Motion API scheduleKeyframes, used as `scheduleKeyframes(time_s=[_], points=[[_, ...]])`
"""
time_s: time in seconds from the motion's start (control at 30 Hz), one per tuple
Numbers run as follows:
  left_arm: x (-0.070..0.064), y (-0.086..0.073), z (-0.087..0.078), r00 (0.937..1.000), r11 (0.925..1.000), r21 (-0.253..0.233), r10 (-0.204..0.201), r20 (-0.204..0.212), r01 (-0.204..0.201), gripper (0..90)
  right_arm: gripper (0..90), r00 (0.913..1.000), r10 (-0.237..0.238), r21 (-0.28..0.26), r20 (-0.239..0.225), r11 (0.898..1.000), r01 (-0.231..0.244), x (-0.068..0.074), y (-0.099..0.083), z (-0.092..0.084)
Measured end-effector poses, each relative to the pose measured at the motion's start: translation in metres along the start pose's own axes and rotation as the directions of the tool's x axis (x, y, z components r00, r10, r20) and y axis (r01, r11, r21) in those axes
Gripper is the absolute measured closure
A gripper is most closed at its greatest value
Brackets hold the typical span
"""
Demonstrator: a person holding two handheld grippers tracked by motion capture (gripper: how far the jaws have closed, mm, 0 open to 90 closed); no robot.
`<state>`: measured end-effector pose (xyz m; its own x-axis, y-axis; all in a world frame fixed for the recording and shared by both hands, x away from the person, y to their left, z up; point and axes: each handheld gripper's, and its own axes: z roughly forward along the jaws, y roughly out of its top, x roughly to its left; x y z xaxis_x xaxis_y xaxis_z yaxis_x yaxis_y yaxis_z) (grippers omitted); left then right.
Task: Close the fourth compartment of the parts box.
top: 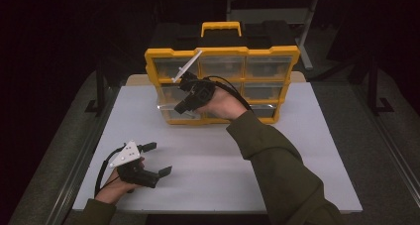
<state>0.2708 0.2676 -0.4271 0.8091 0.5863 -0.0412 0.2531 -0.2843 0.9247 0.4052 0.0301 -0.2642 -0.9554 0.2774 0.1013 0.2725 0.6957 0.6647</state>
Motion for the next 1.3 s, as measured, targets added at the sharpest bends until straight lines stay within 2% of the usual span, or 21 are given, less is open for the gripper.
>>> scheduleKeyframes(time_s=[0.23, 0.37, 0.8, 1.3], points=[[0.000, 0.000, 0.000, 1.0000, 1.0000, -0.002, 0.001, -0.001, -0.001, 0.0, 89.6, 0.9999, 0.007, -0.008, 0.015, 1.000, -0.007, -0.004, 0.001, 0.000], [-0.001, -0.001, 0.000, 0.9999, 0.9998, -0.005, -0.017, 0.000, 0.017, 0.0, 89.6, 0.9998, 0.008, -0.009, 0.020, 1.000, -0.008, -0.006, 0.002, 0.001], [0.000, -0.001, 0.000, 0.9999, 0.9998, -0.011, -0.015, -0.001, 0.015, 0.0, 89.6, 0.9995, 0.015, -0.018, 0.028, 1.000, -0.014, -0.013, 0.005, 0.004], [-0.001, -0.002, -0.004, 0.9998, 0.9998, -0.008, -0.015, -0.009, 0.015, 0.0, 89.6, 0.9978, 0.022, -0.024, 0.062, 0.999, -0.021, -0.022, 0.008, 0.006]])
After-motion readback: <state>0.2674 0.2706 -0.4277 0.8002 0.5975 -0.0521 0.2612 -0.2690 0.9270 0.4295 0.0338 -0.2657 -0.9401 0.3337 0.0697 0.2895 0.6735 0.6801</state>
